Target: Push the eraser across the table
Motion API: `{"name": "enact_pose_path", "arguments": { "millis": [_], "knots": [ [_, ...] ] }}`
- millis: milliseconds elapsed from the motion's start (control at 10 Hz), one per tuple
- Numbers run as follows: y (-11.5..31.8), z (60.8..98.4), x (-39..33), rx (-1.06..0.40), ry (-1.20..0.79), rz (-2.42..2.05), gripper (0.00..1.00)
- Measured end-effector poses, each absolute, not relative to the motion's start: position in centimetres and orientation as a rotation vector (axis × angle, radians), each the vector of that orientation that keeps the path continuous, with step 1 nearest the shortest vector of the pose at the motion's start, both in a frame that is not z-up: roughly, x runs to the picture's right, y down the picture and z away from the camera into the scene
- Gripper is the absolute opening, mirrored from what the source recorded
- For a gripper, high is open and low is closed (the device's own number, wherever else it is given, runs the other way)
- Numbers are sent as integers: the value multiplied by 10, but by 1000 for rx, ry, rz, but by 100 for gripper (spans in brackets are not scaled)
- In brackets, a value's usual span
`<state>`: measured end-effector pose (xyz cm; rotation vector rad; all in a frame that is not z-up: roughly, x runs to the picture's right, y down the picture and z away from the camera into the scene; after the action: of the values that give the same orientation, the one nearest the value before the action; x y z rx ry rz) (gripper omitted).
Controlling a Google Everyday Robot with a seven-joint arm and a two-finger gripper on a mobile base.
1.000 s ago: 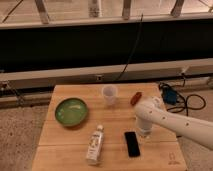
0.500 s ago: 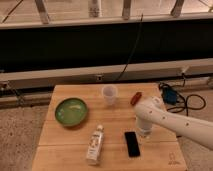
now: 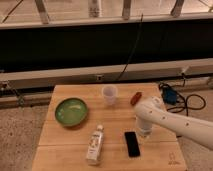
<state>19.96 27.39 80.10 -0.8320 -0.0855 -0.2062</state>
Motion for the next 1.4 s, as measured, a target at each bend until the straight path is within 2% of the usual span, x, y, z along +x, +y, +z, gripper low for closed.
{"name": "enact_pose_path", "arguments": {
  "millis": [1400],
  "knots": [
    [271,802,188,-835,-92,-239,1]
  ]
}}
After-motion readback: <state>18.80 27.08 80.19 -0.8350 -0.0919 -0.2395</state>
